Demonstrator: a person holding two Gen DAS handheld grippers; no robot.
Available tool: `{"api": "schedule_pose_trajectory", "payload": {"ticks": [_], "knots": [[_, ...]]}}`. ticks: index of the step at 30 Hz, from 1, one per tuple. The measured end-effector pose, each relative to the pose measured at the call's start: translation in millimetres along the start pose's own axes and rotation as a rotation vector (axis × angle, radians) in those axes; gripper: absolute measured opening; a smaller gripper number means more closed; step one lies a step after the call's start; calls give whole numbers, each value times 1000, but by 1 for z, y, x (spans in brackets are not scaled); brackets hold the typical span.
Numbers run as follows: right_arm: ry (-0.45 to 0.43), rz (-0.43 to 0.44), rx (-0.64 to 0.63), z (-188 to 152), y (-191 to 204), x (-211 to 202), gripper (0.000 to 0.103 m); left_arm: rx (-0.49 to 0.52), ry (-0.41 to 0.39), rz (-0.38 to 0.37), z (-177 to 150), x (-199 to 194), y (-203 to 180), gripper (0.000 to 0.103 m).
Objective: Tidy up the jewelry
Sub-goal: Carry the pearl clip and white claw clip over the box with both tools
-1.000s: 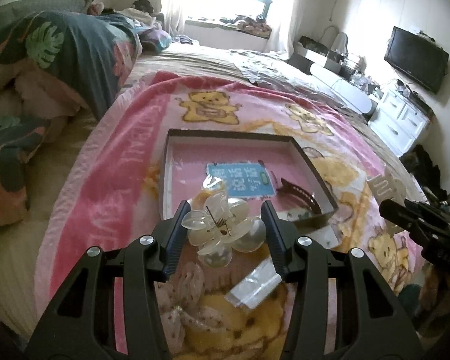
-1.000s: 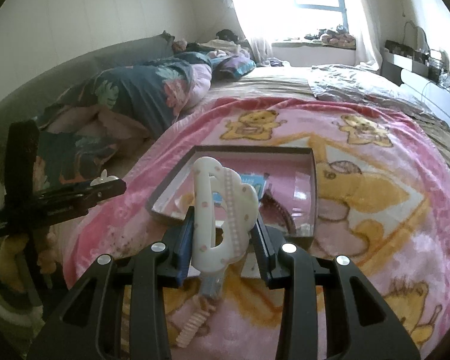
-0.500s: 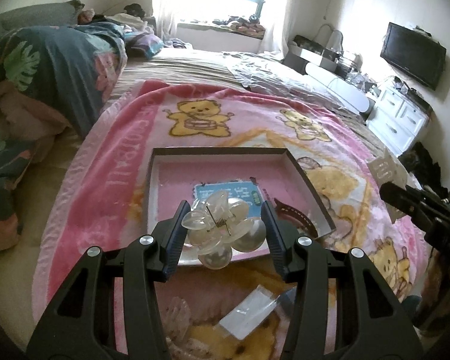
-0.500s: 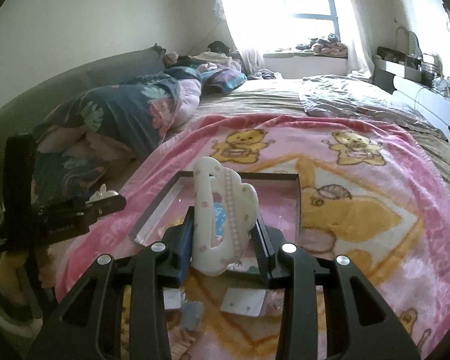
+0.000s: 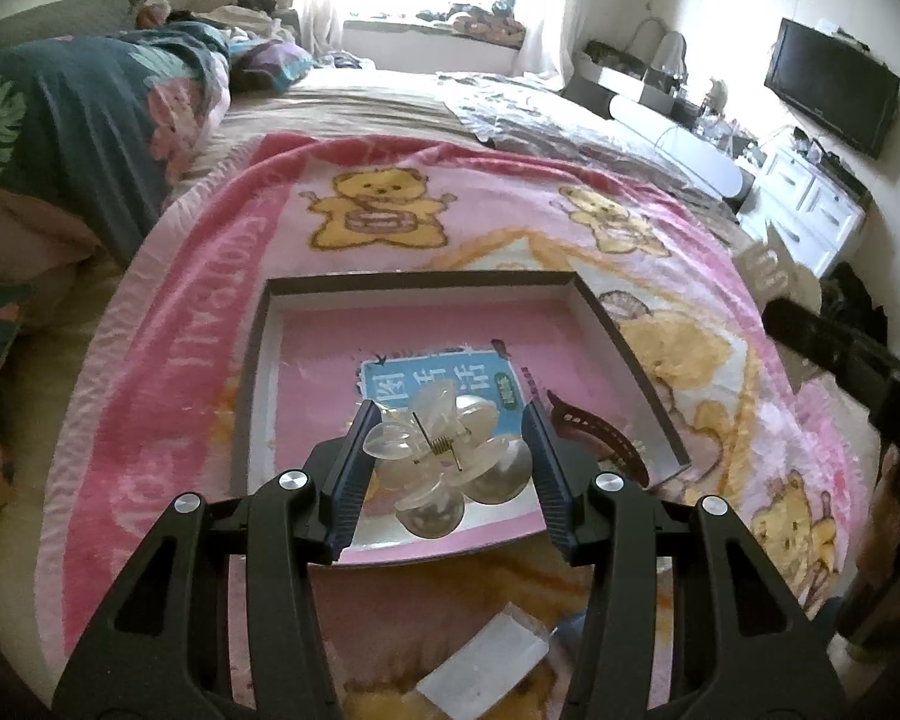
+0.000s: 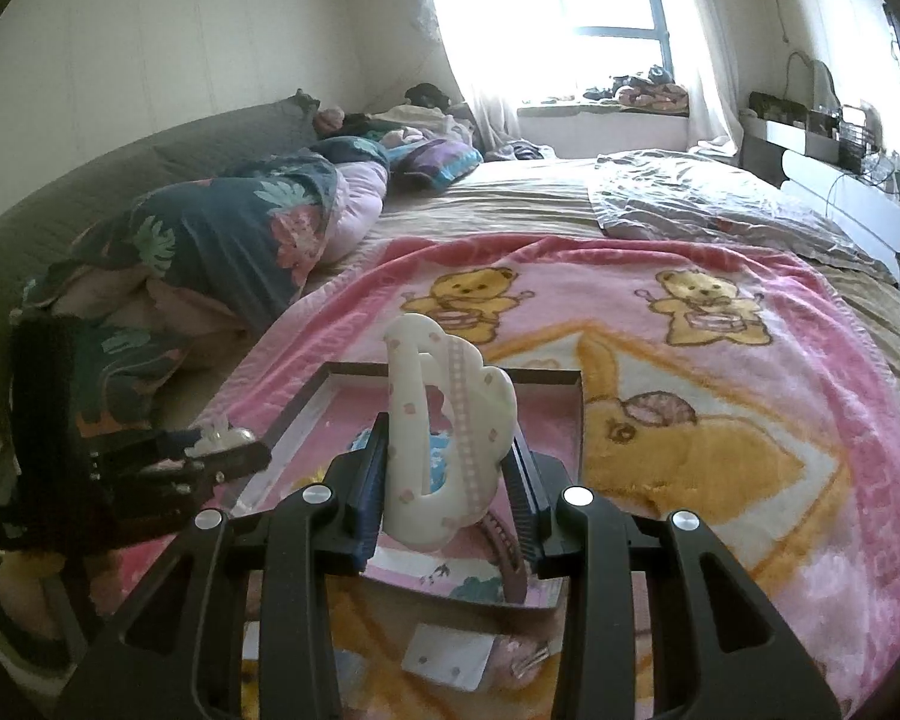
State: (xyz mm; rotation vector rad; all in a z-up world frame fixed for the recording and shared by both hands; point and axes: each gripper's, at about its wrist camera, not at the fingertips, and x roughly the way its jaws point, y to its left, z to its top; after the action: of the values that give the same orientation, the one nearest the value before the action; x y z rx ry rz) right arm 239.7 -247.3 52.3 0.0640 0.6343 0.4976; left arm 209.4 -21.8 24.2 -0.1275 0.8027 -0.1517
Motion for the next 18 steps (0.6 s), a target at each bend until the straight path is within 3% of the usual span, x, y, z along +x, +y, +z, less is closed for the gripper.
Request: {"api": "schedule_pose_trajectory", "payload": {"ticks": [18], "knots": [[119, -6, -3, 2, -36, 74, 34, 41, 137, -2, -13, 73, -16, 40]]}}
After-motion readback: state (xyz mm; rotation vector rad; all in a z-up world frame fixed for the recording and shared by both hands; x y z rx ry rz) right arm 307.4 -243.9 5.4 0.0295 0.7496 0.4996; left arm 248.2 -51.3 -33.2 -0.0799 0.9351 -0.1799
